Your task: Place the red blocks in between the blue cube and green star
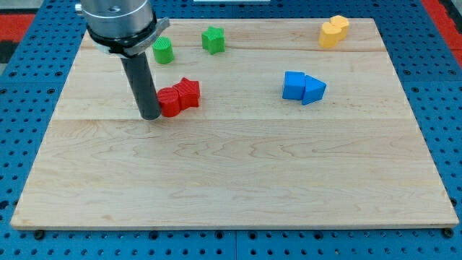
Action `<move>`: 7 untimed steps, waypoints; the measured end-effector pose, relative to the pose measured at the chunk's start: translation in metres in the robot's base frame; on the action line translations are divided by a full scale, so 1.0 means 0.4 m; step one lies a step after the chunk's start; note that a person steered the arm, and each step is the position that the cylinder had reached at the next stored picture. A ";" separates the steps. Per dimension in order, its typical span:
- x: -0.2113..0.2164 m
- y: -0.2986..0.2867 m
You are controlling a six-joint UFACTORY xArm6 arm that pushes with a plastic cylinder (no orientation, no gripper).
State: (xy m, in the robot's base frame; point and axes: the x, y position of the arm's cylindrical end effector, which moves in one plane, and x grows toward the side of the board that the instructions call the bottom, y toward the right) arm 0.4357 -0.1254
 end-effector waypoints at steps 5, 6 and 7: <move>-0.173 0.365; -0.182 0.421; -0.217 0.441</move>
State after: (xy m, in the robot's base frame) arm 0.3490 0.0509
